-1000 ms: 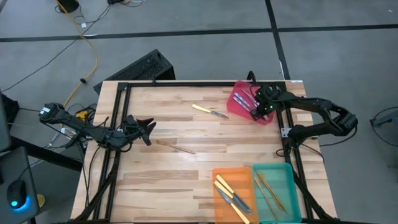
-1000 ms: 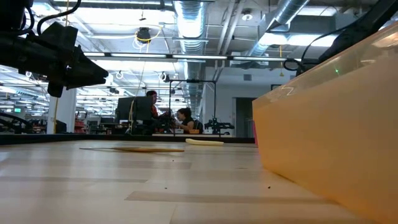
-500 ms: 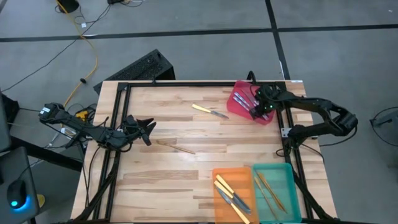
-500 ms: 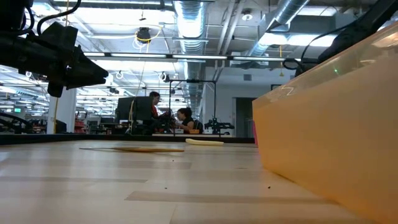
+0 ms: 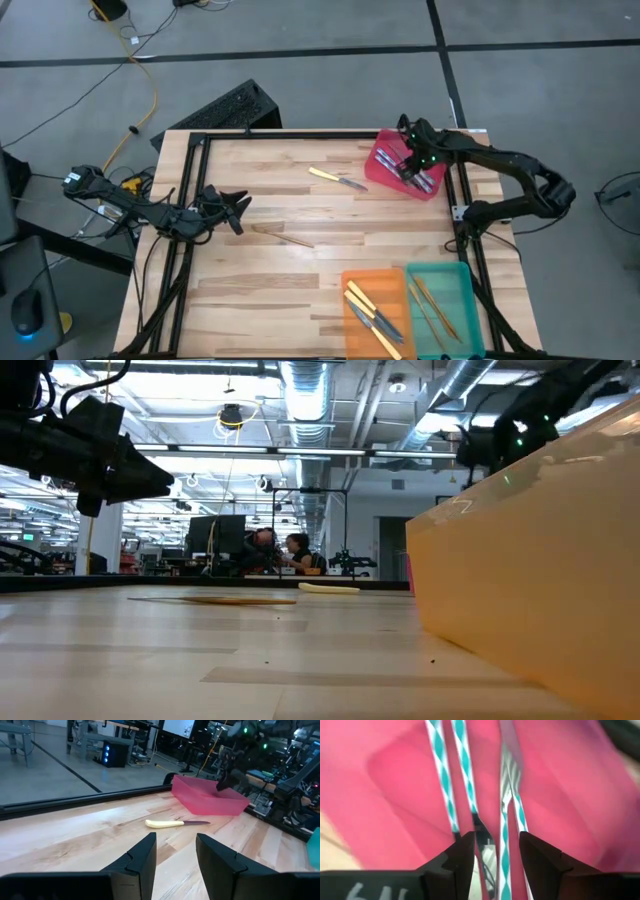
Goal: Sort silverware by color (type)
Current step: Put the gold knife into the blue bin
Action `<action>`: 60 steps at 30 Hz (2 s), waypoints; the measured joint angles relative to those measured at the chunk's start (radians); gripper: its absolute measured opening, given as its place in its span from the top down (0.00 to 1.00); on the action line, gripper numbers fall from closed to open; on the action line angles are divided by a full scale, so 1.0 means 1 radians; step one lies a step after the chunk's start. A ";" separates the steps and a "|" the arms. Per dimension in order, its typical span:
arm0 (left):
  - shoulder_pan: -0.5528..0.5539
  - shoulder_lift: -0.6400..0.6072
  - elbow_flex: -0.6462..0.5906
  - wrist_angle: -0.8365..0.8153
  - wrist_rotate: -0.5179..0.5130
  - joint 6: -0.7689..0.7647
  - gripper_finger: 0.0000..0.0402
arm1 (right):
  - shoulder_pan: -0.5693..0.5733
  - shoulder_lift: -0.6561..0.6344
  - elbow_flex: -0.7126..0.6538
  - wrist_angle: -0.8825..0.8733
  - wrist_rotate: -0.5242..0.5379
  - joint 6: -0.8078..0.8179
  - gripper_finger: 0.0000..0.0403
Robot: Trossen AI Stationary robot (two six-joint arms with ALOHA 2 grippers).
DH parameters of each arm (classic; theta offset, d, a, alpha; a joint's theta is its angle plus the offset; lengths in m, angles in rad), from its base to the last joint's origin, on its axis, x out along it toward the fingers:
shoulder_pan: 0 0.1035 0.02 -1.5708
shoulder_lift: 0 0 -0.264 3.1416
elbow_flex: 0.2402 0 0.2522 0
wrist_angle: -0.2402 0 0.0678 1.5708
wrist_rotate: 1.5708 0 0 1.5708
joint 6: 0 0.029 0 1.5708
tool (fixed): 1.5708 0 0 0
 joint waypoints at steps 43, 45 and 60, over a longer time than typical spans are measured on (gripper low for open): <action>0.000 0.000 0.000 -0.018 0.030 -0.044 0.70 | 0.865 0.597 0.262 1.189 0.134 0.028 0.56; 0.000 0.000 0.000 -0.019 0.024 -0.044 0.70 | 0.888 0.656 0.263 1.265 0.154 0.013 0.56; 0.000 0.000 0.000 -0.035 0.023 -0.051 0.70 | 0.954 0.959 0.464 1.254 0.169 -0.008 0.56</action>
